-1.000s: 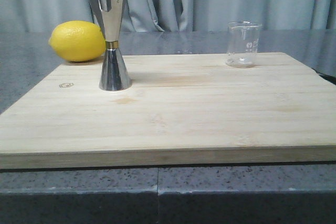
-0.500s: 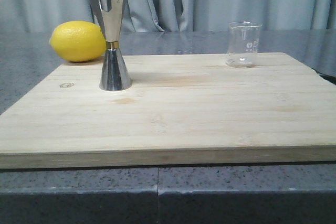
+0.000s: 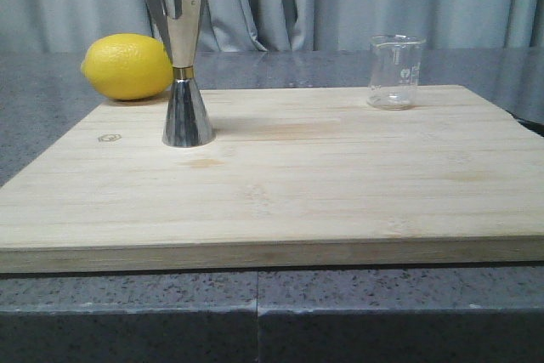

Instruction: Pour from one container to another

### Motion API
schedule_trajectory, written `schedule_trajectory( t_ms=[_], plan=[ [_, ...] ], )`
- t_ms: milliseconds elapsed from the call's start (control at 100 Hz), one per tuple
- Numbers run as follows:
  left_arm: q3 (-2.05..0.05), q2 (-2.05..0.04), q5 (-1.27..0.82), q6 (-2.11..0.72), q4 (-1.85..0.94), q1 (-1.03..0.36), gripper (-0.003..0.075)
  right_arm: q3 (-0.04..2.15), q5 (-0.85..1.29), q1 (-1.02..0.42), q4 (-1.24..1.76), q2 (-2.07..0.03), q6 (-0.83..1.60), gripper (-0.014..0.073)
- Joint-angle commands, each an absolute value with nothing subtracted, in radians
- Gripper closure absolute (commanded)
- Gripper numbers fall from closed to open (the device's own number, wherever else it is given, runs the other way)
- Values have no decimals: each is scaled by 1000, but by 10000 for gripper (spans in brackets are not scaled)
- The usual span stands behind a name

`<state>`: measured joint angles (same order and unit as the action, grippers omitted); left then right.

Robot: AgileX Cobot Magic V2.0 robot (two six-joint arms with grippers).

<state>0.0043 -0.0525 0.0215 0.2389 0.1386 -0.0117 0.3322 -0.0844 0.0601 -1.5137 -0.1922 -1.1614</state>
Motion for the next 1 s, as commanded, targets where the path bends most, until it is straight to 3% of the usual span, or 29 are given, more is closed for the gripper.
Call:
schedule_trajectory(
  t_ms=[0, 510, 990],
  plan=[
    [29, -35, 174, 218, 100, -17, 739, 360, -82, 64, -1516, -202, -1161, 643],
    [32, 29, 47, 145, 0, 35, 739, 360, -82, 64, -1516, -202, -1161, 643],
    [32, 29, 82, 55, 28, 35, 739, 360, -82, 64, -1516, -202, -1161, 643]
  ],
)
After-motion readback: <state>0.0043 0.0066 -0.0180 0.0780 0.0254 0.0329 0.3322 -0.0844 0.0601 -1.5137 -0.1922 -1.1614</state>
